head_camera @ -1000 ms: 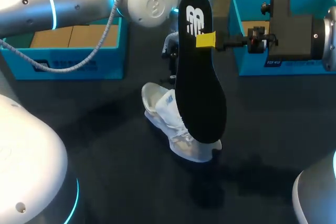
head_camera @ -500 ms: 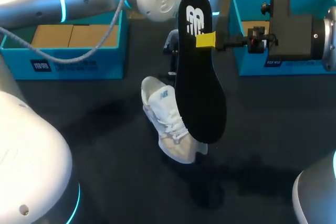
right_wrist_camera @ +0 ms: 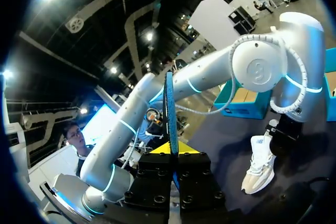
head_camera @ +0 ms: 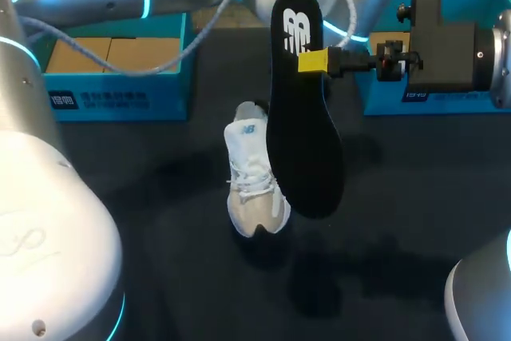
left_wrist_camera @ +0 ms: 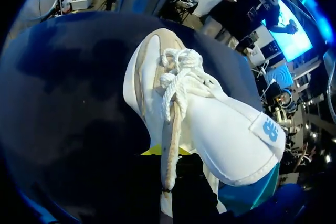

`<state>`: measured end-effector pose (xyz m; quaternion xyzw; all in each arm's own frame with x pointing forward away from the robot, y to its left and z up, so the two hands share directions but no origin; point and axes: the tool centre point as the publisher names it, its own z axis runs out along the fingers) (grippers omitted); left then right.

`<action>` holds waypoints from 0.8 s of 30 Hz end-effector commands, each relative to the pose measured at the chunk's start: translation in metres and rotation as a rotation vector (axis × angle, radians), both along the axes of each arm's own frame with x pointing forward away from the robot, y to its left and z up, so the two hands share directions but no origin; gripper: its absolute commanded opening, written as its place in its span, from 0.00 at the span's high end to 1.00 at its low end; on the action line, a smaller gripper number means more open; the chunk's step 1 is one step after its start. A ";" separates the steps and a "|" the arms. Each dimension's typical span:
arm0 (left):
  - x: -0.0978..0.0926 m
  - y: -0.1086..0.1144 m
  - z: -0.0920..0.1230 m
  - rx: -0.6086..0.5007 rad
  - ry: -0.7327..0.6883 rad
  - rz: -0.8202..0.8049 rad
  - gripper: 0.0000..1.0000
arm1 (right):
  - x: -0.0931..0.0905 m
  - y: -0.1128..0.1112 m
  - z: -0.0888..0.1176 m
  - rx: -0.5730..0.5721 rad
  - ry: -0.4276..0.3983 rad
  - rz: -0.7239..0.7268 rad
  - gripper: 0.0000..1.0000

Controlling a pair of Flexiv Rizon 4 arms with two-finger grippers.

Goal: Take the shoe out of the shoebox, open the shoe tongue, remove and reinsert the insole, then place the shoe into the shoebox

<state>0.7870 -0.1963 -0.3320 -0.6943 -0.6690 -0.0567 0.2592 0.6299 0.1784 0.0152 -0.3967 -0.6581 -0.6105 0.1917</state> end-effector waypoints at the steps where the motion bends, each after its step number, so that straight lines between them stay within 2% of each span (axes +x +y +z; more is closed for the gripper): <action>1: 0.007 -0.009 -0.002 0.109 -0.001 -0.025 1.00 | -0.013 0.003 0.003 0.031 -0.017 -0.055 1.00; 11: 0.008 -0.020 -0.022 0.170 -0.008 -0.027 1.00 | -0.013 0.003 0.003 0.031 -0.017 -0.055 1.00; 24: -0.015 -0.006 -0.021 0.185 -0.034 -0.012 1.00 | -0.013 0.003 0.003 0.031 -0.017 -0.055 1.00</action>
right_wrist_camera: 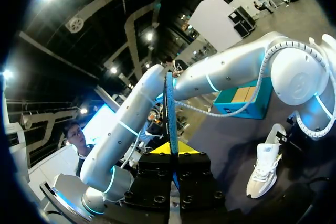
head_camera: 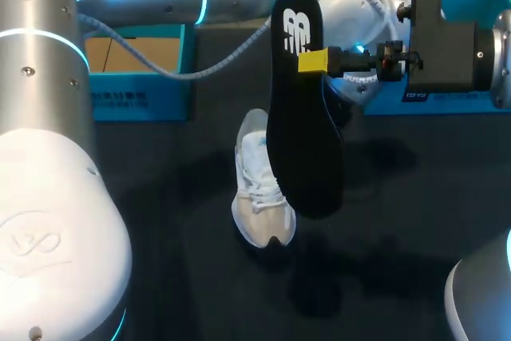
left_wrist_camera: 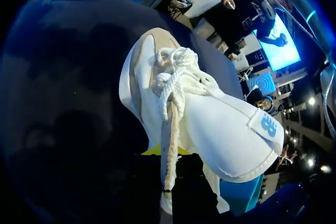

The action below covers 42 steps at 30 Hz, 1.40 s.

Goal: Take the shoe out of the shoebox, open the shoe tongue, remove and reinsert the insole, then place the shoe into the shoebox

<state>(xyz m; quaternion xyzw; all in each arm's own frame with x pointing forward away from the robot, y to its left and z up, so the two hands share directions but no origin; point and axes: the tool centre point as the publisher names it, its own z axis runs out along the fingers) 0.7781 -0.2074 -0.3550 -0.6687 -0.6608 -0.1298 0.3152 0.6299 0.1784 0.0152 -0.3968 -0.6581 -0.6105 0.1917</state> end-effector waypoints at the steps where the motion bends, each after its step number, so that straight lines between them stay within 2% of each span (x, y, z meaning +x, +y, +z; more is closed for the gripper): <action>1: -0.007 0.007 0.002 -0.003 -0.010 -0.004 1.00 | -0.013 0.003 0.003 0.031 -0.017 -0.055 1.00; 17: -0.019 0.018 -0.017 0.005 0.008 0.014 1.00 | -0.013 0.003 0.003 0.031 -0.017 -0.055 1.00; 26: -0.022 0.016 -0.025 0.011 0.012 -0.016 1.00 | -0.013 0.003 0.003 0.031 -0.017 -0.055 1.00; 27: -0.023 0.016 -0.026 0.008 0.017 -0.027 0.95 | -0.013 0.003 0.003 0.031 -0.017 -0.055 1.00; 28: -0.024 0.016 -0.026 0.008 0.017 -0.028 0.76 | -0.013 0.003 0.003 0.031 -0.017 -0.055 1.00; 31: -0.026 0.017 -0.025 0.008 0.015 -0.034 0.46 | -0.013 0.003 0.003 0.031 -0.017 -0.055 1.00; 33: -0.027 0.018 -0.023 0.003 0.009 -0.033 0.10 | -0.013 0.003 0.003 0.031 -0.017 -0.055 1.00; 34: -0.026 0.018 -0.021 0.000 0.006 -0.033 0.00 | -0.013 0.003 0.003 0.031 -0.017 -0.055 1.00; 42: -0.013 0.012 0.003 -0.101 -0.042 0.012 0.00 | -0.013 0.003 0.003 0.031 -0.017 -0.055 1.00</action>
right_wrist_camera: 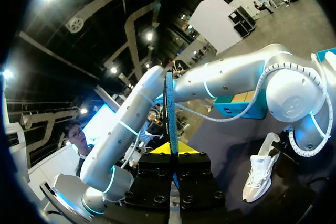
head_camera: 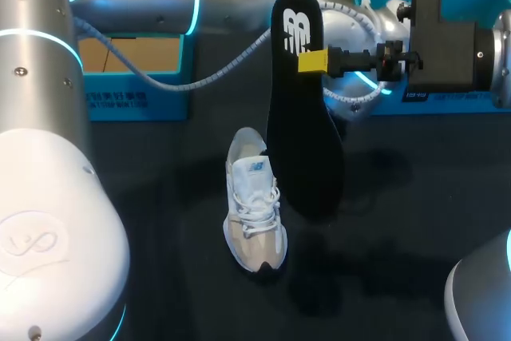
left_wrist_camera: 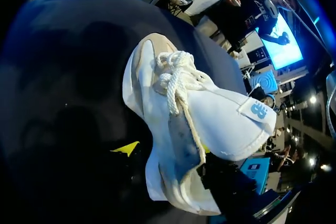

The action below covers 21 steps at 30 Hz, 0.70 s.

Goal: Take the shoe out of the shoebox, open the shoe tongue, remove and reinsert the insole, then place the shoe into the shoebox

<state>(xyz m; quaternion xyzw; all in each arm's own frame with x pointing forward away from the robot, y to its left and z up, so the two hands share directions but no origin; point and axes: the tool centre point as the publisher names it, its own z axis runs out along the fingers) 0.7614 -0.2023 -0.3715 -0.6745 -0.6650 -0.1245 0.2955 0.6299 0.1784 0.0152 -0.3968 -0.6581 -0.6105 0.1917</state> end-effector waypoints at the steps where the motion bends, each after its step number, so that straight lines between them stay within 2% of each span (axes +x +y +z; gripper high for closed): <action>1: 0.006 0.006 0.024 -0.083 -0.037 0.025 0.00 | -0.013 0.003 0.003 0.031 -0.017 -0.055 1.00; 15: 0.044 -0.011 0.082 -0.412 -0.104 0.088 0.00 | -0.013 0.003 0.003 0.031 -0.017 -0.055 1.00; 21: 0.045 -0.011 0.098 -0.508 -0.158 0.091 0.00 | -0.013 0.003 0.003 0.031 -0.017 -0.055 1.00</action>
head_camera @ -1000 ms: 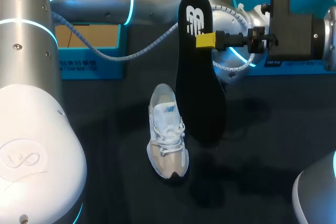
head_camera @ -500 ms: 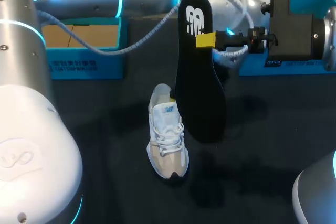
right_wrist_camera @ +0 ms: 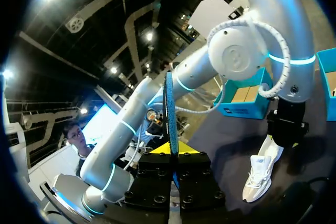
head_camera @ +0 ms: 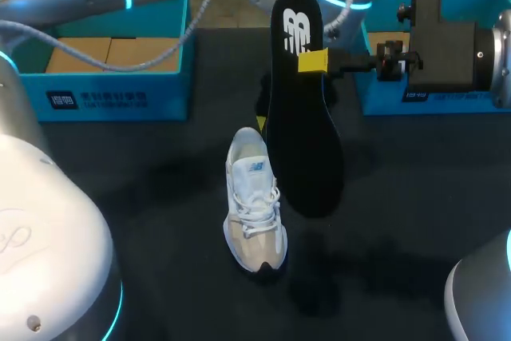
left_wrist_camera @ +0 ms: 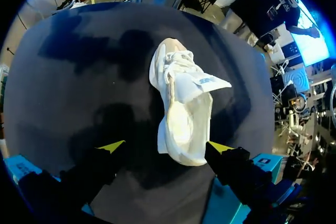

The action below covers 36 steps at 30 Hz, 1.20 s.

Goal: Take the shoe out of the shoebox, open the shoe tongue, remove and reinsert the insole, then place the shoe into the shoebox

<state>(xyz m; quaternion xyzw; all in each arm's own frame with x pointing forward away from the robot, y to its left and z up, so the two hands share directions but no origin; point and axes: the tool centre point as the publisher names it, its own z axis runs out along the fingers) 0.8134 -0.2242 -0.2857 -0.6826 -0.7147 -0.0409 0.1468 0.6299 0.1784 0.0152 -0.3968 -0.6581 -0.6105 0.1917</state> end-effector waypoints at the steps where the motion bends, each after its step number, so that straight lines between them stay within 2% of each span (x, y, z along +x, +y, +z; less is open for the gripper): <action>1: -0.007 0.011 0.015 -0.192 -0.058 0.015 0.00 | -0.013 0.003 0.003 0.031 -0.017 -0.055 1.00; 8: -0.008 0.017 0.038 -0.303 -0.105 0.026 0.00 | -0.009 0.002 0.003 0.034 -0.014 -0.060 1.00; 15: -0.004 0.037 0.060 -0.377 -0.142 0.047 0.00 | 0.015 -0.011 0.005 0.066 0.039 -0.133 1.00; 20: 0.000 0.061 0.070 -0.474 -0.135 0.035 0.00 | 0.035 -0.021 0.005 0.064 0.082 -0.163 1.00; 30: 0.005 0.104 0.071 -0.622 -0.031 -0.052 0.00 | 0.078 -0.036 0.004 0.028 0.208 -0.135 1.00; 34: 0.005 0.104 0.071 -0.622 -0.031 -0.052 0.00 | 0.093 -0.042 0.001 0.025 0.260 -0.164 1.00; 36: 0.005 0.104 0.071 -0.622 -0.031 -0.052 0.00 | 0.093 -0.042 0.001 0.025 0.260 -0.164 1.00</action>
